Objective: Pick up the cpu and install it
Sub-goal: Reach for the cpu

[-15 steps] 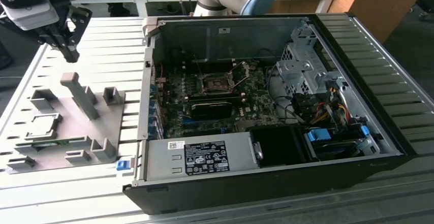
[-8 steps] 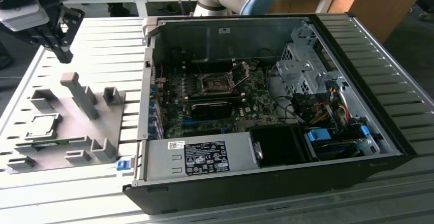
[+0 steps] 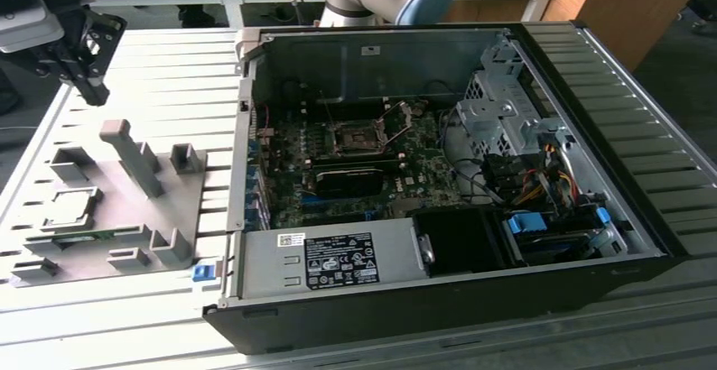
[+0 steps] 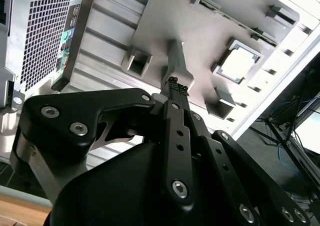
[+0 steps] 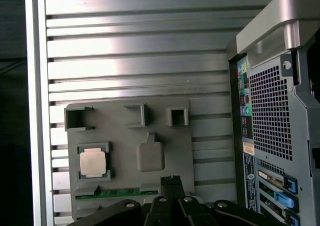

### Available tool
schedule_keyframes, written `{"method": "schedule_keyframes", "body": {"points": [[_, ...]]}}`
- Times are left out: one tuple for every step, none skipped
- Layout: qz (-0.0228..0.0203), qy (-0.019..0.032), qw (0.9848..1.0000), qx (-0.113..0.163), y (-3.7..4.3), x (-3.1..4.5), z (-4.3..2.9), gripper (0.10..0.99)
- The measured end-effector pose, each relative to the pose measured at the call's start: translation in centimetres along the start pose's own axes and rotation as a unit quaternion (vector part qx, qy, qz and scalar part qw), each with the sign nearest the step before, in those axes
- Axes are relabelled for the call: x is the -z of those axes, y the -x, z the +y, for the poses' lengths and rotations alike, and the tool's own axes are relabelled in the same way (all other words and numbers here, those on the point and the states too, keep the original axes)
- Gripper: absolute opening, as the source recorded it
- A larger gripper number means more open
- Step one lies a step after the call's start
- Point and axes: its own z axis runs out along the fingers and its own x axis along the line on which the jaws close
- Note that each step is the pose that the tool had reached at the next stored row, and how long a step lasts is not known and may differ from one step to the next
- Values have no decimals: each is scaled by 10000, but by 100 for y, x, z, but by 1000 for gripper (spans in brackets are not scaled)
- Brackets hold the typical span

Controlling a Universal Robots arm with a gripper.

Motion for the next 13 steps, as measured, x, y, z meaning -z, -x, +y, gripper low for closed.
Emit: {"method": "schedule_keyframes", "body": {"points": [[0, 0, 10000, 0, -15, 0, -1, 106], [0, 0, 10000, 0, -31, 0, -3, 106], [0, 0, 10000, 0, -50, -1, -4, 106], [0, 0, 10000, 0, -70, -1, -6, 106], [0, 0, 10000, 1, -92, -1, -8, 106], [0, 0, 10000, 0, -118, -1, -9, 106], [0, 0, 10000, 0, -144, -1, -11, 106], [0, 0, 10000, 1, -176, -1, -14, 106], [0, 0, 10000, 1, -220, -2, -19, 106], [0, 0, 10000, 2, -265, -3, -24, 106], [0, 0, 10000, 2, -312, -3, -31, 106], [0, 0, 10000, 2, -352, -3, -36, 106], [0, 0, 10000, 2, -389, -4, -40, 106]]}}
